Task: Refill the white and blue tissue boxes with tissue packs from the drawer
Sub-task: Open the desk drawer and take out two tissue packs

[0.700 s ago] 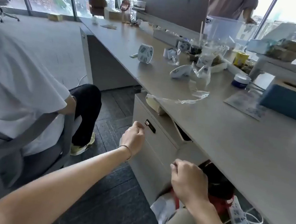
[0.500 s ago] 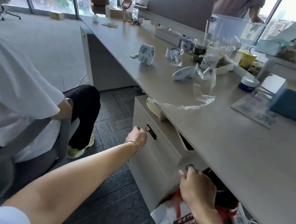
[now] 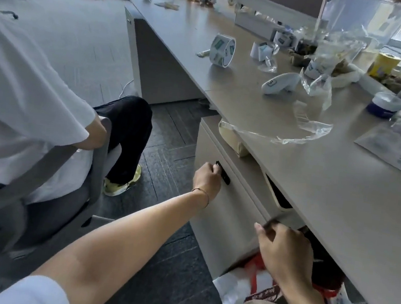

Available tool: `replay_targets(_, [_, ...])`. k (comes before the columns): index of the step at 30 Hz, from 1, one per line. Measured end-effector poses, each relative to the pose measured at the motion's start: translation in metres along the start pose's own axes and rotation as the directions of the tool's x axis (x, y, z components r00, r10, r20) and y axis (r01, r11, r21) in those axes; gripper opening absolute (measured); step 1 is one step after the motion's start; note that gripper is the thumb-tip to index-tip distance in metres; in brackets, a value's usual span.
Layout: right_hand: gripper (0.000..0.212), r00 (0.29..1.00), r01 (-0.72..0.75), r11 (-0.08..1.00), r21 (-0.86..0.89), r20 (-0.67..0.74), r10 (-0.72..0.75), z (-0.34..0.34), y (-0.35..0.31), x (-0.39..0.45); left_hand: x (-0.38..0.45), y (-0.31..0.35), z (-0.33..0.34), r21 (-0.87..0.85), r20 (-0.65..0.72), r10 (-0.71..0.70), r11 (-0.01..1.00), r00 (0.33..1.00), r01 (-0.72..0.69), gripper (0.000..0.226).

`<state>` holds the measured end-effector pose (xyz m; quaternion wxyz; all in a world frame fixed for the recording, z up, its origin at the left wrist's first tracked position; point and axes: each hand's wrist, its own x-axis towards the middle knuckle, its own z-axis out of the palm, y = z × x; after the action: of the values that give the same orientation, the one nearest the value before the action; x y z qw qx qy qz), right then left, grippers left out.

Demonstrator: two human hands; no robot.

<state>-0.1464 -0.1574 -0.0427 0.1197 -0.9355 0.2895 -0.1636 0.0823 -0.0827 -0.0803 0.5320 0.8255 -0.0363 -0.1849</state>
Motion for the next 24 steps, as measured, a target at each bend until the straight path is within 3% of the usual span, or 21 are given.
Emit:
replay_targets(6, [0.048,0.977,0.175,0.981,0.079,0.112,-0.184,0.003,-0.035,-0.008,-0.03,-0.02,-0.046,-0.036,-0.099,0.03,0.999,0.995,-0.034,0.034])
replay_targets(11, [0.042,0.923,0.273,0.961,0.046,0.27,-0.275,0.011,-0.085,-0.026,-0.045,-0.051,-0.096,-0.027,-0.169,0.044,0.998,0.985,-0.049,0.036])
replay_targets(17, [0.041,0.901,0.34,0.94,0.041,0.271,-0.338,0.02,-0.13,-0.058,-0.056,-0.082,-0.143,-0.067,-0.198,0.063,0.995,0.978,-0.078,0.031])
replay_targets(21, [0.038,0.893,0.36,0.928,0.1,0.252,-0.373,0.023,-0.146,-0.072,-0.055,-0.103,-0.155,-0.079,-0.243,0.045,0.995,0.969,-0.066,0.044])
replay_targets(24, [0.043,0.887,0.362,0.923,0.134,0.257,-0.385,0.027,-0.154,-0.078,-0.07,-0.094,-0.164,-0.062,-0.263,0.014,0.998,0.965,-0.031,0.035])
